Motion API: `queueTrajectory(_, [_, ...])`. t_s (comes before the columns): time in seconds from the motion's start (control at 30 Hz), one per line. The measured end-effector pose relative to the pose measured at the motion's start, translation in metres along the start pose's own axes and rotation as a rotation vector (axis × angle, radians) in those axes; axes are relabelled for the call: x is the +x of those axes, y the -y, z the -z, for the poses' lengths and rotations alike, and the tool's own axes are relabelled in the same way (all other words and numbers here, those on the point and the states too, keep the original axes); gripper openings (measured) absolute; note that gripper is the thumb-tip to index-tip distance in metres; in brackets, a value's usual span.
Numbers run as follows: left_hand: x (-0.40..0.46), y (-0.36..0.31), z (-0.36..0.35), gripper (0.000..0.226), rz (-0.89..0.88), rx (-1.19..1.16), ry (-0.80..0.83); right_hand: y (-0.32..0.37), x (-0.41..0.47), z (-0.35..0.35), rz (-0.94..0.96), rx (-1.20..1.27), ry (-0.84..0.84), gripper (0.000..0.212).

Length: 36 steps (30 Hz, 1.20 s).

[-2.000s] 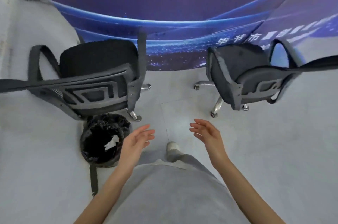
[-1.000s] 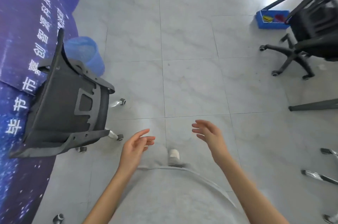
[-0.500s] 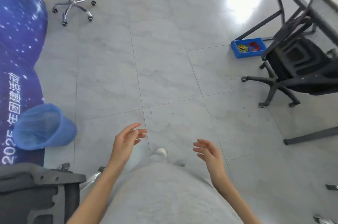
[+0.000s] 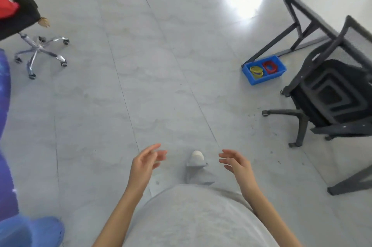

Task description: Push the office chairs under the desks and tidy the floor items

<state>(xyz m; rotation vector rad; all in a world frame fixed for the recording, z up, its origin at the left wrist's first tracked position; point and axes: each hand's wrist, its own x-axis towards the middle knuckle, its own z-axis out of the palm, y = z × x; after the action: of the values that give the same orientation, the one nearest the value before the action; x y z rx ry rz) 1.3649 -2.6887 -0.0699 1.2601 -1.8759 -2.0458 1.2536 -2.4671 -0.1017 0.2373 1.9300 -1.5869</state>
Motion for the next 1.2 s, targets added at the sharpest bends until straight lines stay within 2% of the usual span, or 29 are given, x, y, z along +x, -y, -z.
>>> queueTrajectory(0.17, [0.076, -0.062, -0.023, 0.024, 0.089, -0.044, -0.091, 0.118, 0.121, -0.023, 0.059, -0.023, 0.071, 0.031])
queueTrajectory(0.37, [0.209, -0.126, -0.053, 0.022, 0.126, -0.013, -0.067, 0.209, 0.258, -0.046, 0.096, -0.010, 0.053, 0.032])
queueTrajectory(0.5, [0.334, -0.187, -0.077, 0.023, 0.078, 0.060, 0.039, 0.240, 0.340, -0.054, 0.031, 0.026, -0.023, 0.032])
queueTrajectory(0.67, [0.486, -0.301, -0.114, 0.024, -0.043, 0.209, 0.225, 0.282, 0.413, -0.048, -0.081, 0.173, -0.252, 0.031])
queueTrajectory(0.87, [0.628, -0.414, -0.205, 0.024, -0.127, 0.409, 0.495, 0.336, 0.491, -0.036, -0.127, 0.329, -0.453, 0.030])
queueTrajectory(1.03, [0.714, -0.457, -0.297, 0.024, -0.141, 0.458, 0.609, 0.380, 0.595, -0.014, -0.120, 0.384, -0.524, 0.030])
queueTrajectory(1.2, [0.769, -0.480, -0.362, 0.025, -0.055, 0.489, 0.641, 0.447, 0.693, 0.021, -0.086, 0.434, -0.576, 0.031])
